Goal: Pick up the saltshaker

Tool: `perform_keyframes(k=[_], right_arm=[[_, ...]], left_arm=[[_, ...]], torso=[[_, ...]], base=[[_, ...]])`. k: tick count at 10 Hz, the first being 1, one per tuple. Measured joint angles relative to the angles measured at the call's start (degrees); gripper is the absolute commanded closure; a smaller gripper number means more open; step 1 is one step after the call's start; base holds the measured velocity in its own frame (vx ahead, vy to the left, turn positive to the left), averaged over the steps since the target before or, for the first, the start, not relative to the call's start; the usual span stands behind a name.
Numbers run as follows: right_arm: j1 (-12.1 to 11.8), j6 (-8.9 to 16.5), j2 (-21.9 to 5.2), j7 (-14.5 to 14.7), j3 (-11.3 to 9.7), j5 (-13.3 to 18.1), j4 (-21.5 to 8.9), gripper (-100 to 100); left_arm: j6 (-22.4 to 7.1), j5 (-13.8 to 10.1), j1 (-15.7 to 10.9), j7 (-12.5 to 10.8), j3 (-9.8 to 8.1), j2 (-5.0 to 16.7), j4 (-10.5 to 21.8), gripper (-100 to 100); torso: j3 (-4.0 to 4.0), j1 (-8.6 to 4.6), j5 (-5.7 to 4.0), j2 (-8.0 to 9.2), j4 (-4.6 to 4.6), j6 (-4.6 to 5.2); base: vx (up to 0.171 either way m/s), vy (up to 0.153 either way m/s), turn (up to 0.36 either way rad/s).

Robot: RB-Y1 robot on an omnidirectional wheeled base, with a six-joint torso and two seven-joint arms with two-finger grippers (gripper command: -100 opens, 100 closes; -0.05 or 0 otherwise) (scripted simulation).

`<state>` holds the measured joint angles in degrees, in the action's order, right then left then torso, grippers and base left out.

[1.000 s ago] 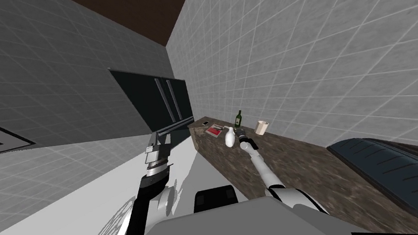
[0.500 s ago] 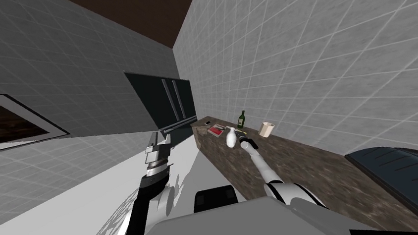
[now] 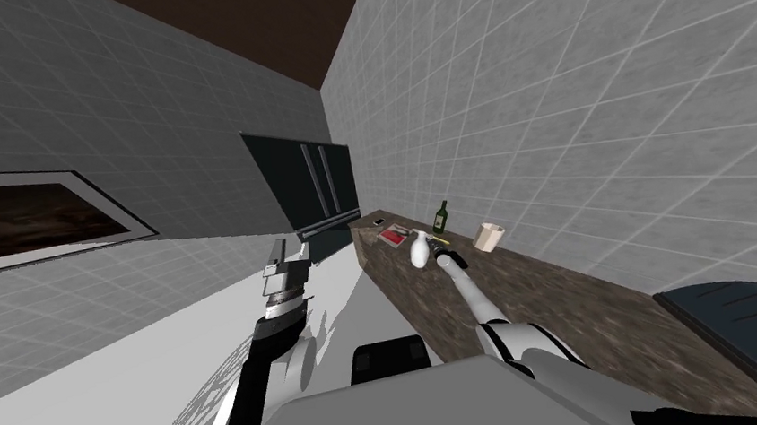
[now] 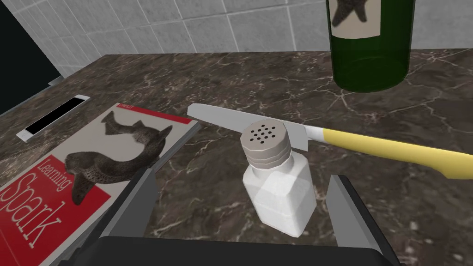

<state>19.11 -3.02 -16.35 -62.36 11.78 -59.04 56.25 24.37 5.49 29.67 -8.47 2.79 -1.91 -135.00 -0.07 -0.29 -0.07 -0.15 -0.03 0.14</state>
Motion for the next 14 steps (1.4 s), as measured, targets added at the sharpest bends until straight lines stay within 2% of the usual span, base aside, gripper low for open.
perform_keyframes(k=[1, 2, 4, 5, 6, 7, 8, 9, 13, 14], right_arm=[[0.29, 0.52, -0.1, -0.08, 0.38, -0.64, -0.86, -100], [0.66, 0.32, -0.73, -0.68, -0.47, -1.32, -2.0, -100], [1.72, 0.85, -1.42, -1.31, -0.44, -2.73, -4.2, -100], [2.57, 0.14, -2.82, -2.71, -2.42, -4.29, -6.58, -100], [2.59, 0.3, -2.68, -2.93, -1.93, -4.53, -6.77, -100], [2.57, 0.45, -2.64, -2.83, -1.79, -4.52, -6.72, 0], [2.57, 0.43, -2.65, -2.84, -1.8, -4.52, -6.73, -100], [2.57, 0.43, -2.65, -2.84, -1.8, -4.52, -6.73, 100], [2.75, 0.42, -2.51, -3.14, -1.75, -4.69, -6.57, 100], [2.73, 0.47, -2.49, -3.13, -1.78, -4.68, -6.58, 0]], left_arm=[[0.0, 0.0, 0.0, 0.0, 0.0, 0.0, 0.0, 0], [0.0, 0.0, 0.0, 0.0, 0.0, 0.0, 0.0, 0], [0.0, 0.0, 0.0, 0.0, 0.0, 0.0, 0.0, 0], [0.0, 0.0, 0.0, 0.0, 0.0, 0.0, 0.0, 0], [0.0, 0.0, 0.0, 0.0, 0.0, 0.0, 0.0, 0], [0.0, 0.0, 0.0, 0.0, 0.0, 0.0, 0.0, 0], [0.0, 0.0, 0.0, 0.0, 0.0, 0.0, 0.0, 0], [0.0, 0.0, 0.0, 0.0, 0.0, 0.0, 0.0, 0], [0.0, 0.0, 0.0, 0.0, 0.0, 0.0, 0.0, 0], [0.0, 0.0, 0.0, 0.0, 0.0, 0.0, 0.0, 0]], torso=[[-0.01, 0.05, 0.01, -0.02, 0.0, -0.02], [-0.02, 0.07, 0.02, -0.03, -0.01, 0.0], [-0.03, 0.02, 0.01, -0.05, -0.01, -0.02], [-0.04, -0.08, -0.01, -0.08, -0.01, -0.01], [-0.05, -0.08, -0.02, -0.09, -0.02, 0.01], [-0.04, 0.05, 0.01, -0.07, -0.02, 0.0], [-0.03, 0.14, 0.03, -0.05, -0.01, 0.0], [-0.03, 0.17, 0.04, -0.05, -0.01, 0.0], [-0.15, 0.32, 0.19, -0.15, -0.15, 0.06], [-0.16, 0.32, 0.19, -0.17, -0.15, 0.09]], base=[[-0.001, -0.026, 0.041], [0.002, -0.035, 0.058], [0.005, -0.058, 0.108], [0.015, -0.07, 0.035], [0.006, -0.028, 0.002], [0.001, -0.006, 0.0], [0.0, 0.0, 0.0], [0.0, 0.0, 0.0], [0.001, 0.0, 0.003], [0.0, 0.0, 0.0]])
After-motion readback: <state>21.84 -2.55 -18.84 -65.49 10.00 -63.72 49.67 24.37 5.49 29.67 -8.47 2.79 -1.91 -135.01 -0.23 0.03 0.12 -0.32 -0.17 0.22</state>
